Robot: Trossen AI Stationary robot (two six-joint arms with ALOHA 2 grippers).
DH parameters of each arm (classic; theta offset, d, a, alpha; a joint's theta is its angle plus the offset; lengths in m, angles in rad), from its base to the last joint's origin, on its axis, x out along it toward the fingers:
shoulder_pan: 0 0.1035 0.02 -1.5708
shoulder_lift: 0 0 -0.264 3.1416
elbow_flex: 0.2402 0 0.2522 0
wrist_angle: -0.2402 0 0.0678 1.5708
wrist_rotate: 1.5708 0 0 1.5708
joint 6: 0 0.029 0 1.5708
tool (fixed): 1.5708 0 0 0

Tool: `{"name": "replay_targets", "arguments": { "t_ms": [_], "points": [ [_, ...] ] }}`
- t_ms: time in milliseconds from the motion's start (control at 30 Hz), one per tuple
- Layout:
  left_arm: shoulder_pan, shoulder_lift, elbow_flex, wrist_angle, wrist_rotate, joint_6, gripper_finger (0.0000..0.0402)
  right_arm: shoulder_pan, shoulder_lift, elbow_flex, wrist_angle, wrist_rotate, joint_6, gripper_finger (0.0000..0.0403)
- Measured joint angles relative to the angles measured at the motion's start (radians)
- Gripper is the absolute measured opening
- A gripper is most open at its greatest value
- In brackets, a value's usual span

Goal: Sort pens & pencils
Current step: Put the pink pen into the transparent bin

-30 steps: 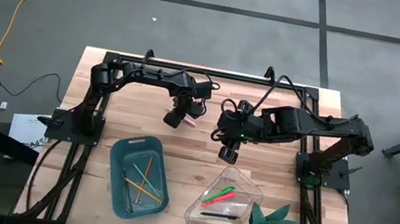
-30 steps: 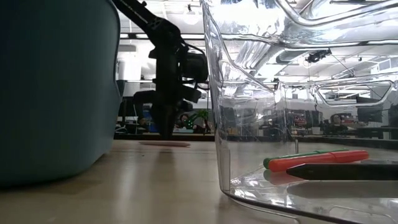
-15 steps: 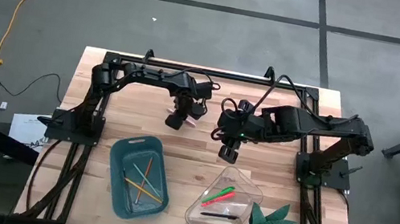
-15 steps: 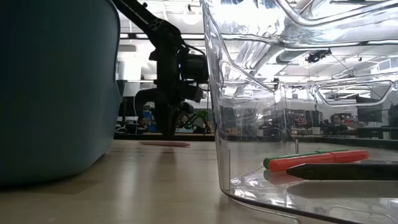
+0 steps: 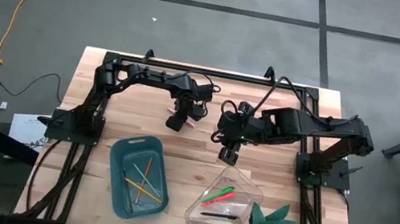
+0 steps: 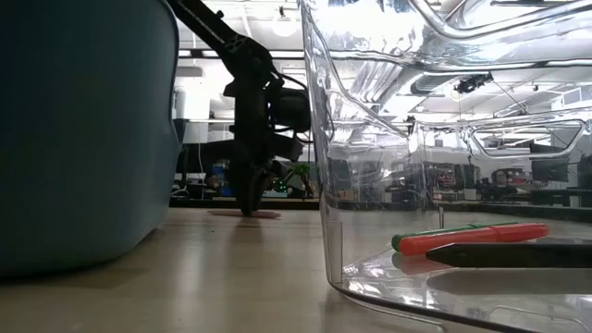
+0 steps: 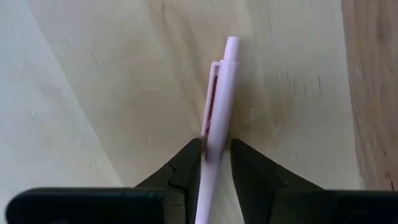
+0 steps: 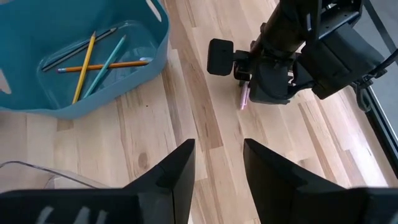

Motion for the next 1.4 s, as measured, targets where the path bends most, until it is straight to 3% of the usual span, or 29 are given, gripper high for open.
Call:
{"name": "replay_targets", "arguments": {
  "t_ms": [367, 600, 867, 1200, 1400],
  "points": [
    [0.0, -0.006, -0.043, 0.043, -0.013, -0.026, 0.0009, 0.0, 0.0, 0.0, -0.006, 0.001, 0.008, 0.0129],
    [0.0, -0.012, -0.046, 0.047, -0.014, -0.056, 0.0029, 0.0, 0.0, 0.0, -0.006, 0.001, 0.008, 0.0129],
    [0.0, -0.055, -0.053, 0.023, 0.005, -0.059, 0.0011, 0.0, 0.0, 0.0, -0.006, 0.001, 0.008, 0.0129],
    [-0.002, -0.194, -0.048, 0.003, 0.04, -0.069, 0.0019, 0.001, -0.002, 0.0, 0.002, 0.012, -0.008, 0.0129],
    [-0.002, -0.324, -0.047, 0.01, 0.058, -0.083, 0.0019, 0.002, -0.057, 0.0, 0.037, 0.088, -0.027, 0.0129]
  ]
}}
